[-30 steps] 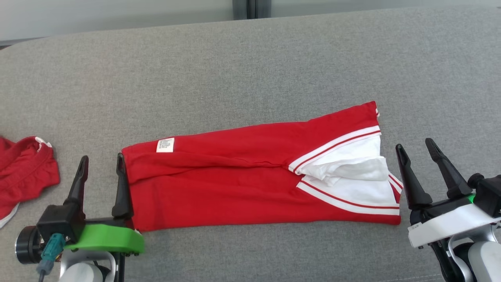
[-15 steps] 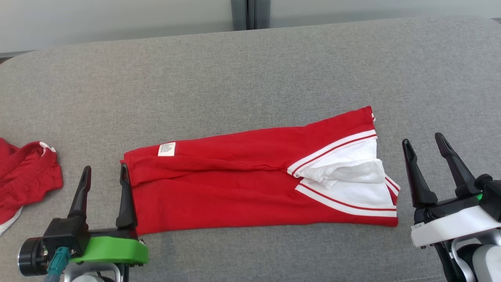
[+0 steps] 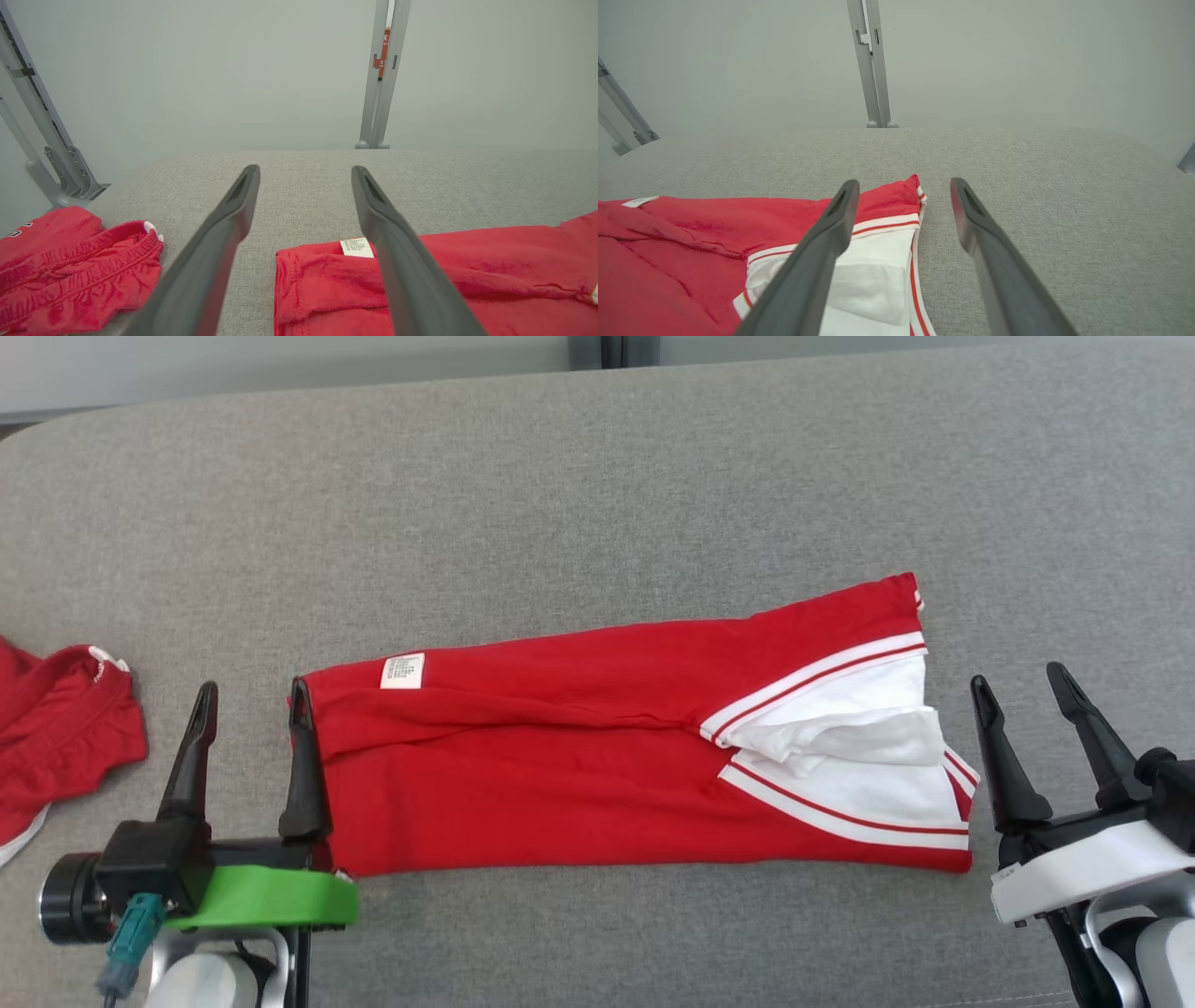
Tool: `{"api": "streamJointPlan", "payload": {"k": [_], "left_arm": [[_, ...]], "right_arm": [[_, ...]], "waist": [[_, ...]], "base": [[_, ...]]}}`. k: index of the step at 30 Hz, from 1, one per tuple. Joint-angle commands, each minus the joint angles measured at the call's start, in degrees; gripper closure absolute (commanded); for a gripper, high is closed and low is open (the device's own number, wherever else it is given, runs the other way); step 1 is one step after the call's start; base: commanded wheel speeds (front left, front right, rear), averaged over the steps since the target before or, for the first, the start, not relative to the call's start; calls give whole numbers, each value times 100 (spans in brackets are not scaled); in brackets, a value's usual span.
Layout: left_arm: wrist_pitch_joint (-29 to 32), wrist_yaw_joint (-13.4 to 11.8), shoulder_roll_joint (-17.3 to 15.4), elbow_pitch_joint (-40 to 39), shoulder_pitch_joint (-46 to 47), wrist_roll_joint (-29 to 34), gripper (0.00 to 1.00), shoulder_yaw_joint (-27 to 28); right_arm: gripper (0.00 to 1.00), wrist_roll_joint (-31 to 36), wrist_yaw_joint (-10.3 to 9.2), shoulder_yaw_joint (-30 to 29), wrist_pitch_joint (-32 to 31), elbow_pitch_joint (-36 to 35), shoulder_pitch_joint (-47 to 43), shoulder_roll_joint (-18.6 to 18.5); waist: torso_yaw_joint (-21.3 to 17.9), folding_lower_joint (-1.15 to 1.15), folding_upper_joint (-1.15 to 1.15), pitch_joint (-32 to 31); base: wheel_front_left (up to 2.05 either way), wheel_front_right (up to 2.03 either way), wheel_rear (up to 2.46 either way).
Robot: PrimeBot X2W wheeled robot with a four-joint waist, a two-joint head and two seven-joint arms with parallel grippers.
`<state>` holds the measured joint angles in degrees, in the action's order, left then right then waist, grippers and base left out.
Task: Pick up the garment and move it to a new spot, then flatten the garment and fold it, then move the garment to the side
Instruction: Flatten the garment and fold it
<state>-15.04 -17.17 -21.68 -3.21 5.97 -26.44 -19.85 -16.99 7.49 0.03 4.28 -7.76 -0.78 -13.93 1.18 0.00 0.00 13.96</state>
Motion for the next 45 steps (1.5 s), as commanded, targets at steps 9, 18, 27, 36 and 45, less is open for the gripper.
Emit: {"api": "streamJointPlan", "payload": {"k": [9,18,27,36,45], "left_arm": [[-17,314,234,24,586,218,0,96],[-17,606,434,196,750,440,0,249],[-17,663,570,270,483,544,0,433],[-17,665,638,282,246,636,0,485],[-17,632,667,302,109,664,0,466]], "right_arm": [[0,-247,0,214,85,1181,597,-104],[49,-602,0,685,256,2650,1032,-74],[100,-862,-7,568,489,2634,957,-309],[100,-803,-4,-380,253,2309,623,-625],[100,-357,-2,130,-763,1005,866,-574]], "waist": [[376,0,0,828],[451,0,0,897],[318,0,0,587],[178,0,0,236],[73,0,0,-54]], "base": [[0,0,0],[0,0,0],[0,0,0],[0,0,0],[0,0,0]]}}
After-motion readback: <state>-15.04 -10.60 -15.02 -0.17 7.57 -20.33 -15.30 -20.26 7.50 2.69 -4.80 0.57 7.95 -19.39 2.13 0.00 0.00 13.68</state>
